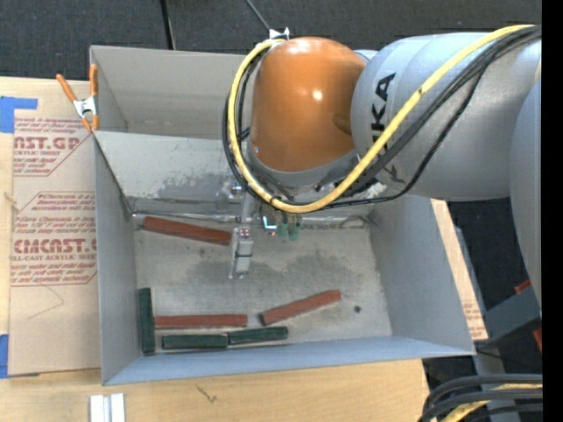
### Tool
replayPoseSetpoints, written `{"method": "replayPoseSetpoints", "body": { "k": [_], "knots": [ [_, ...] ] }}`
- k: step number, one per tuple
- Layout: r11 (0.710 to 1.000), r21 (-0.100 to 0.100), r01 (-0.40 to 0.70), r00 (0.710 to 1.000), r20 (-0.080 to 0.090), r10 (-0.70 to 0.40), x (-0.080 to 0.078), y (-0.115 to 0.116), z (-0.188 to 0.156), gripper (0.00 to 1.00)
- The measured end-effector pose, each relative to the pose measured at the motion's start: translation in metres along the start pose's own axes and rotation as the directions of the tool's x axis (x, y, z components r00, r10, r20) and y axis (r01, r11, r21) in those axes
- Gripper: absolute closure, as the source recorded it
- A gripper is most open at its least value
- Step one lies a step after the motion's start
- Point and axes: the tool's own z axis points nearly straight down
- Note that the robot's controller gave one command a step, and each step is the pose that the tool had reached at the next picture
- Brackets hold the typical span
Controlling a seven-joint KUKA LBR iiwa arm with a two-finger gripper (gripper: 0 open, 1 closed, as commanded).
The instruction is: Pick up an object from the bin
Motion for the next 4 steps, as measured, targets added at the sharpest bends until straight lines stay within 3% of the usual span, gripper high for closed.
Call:
{"method": "replayPoseSetpoints", "body": {
  "k": [1,2,3,4],
  "knots": [
    [1.0,-0.001,-0.002,1.0,0.008,0.002,-0.002,-0.001,-0.004,0.0],
    [0.999,-0.002,0.044,0.999,0.015,-0.044,-0.016,-0.025,0.05,0.0],
    [0.997,0.0,0.071,0.997,0.012,-0.071,-0.029,-0.021,0.117,0.0],
    [0.985,0.001,0.17,0.985,0.008,-0.17,-0.027,-0.012,0.166,0.0]
  ]
}}
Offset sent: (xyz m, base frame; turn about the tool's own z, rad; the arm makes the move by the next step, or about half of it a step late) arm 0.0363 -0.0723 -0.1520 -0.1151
